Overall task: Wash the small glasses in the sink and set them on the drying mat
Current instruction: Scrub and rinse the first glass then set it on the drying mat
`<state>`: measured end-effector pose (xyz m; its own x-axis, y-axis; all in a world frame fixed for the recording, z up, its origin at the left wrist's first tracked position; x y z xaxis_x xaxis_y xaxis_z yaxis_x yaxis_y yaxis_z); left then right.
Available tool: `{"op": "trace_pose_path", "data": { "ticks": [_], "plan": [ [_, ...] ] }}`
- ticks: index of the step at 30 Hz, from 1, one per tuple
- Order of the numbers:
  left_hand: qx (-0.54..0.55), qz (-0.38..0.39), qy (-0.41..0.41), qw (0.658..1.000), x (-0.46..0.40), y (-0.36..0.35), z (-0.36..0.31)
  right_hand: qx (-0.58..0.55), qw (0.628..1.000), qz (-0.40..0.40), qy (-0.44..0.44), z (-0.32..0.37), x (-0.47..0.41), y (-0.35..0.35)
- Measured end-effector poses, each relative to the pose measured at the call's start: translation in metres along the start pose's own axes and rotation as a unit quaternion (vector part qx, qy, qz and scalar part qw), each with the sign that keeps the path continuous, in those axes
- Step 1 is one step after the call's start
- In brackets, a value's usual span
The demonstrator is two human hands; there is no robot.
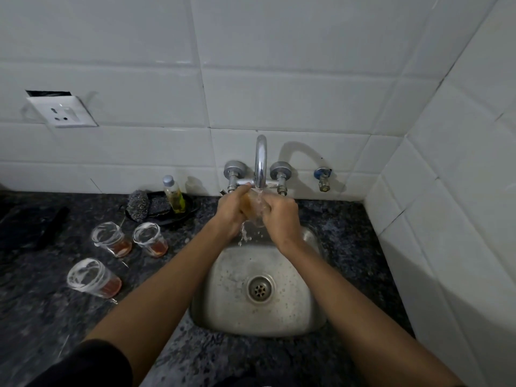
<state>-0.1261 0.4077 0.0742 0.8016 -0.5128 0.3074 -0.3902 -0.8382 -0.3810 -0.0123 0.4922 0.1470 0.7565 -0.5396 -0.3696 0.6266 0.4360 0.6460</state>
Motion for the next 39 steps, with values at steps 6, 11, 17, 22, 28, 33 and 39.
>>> {"op": "trace_pose_path", "data": {
  "ticks": [6,11,17,22,28,33,39],
  "plan": [
    [0.013,0.046,0.036,0.998,0.004,-0.005,0.005,0.097,0.994,0.032,0.048,0.005,0.002,-0.008],
    [0.03,-0.009,-0.001,0.999,-0.002,0.007,0.004,0.069,0.993,0.023,-0.088,-0.014,-0.003,-0.006],
    [-0.011,-0.014,0.018,1.0,-0.002,0.002,0.005,0.125,0.99,0.042,0.04,0.004,0.002,-0.008],
    [0.048,0.008,0.002,0.999,0.001,0.003,0.004,0.088,0.995,0.013,-0.039,-0.009,-0.001,-0.002],
    [-0.02,0.004,0.021,1.0,0.001,-0.001,-0.002,0.035,0.998,0.004,0.061,0.008,0.009,0.0],
    [0.058,0.066,0.045,0.995,0.008,-0.009,0.002,0.053,0.993,0.007,0.101,0.009,0.005,-0.004],
    [0.035,0.041,0.027,0.998,0.003,0.0,0.003,-0.011,0.995,-0.038,0.089,0.006,0.009,0.0]
  ]
}}
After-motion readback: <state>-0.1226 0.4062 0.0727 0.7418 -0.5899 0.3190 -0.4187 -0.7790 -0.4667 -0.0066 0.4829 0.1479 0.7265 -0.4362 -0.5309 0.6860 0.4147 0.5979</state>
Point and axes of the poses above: each hand's wrist, its own x-axis away from the middle knuckle, its own y-axis out of the back of the hand, z = x × y, the point moved 6 cm from there along -x, towards the middle knuckle, and after that the axes turned 6 degrees about -y, right-handed, at the moved point
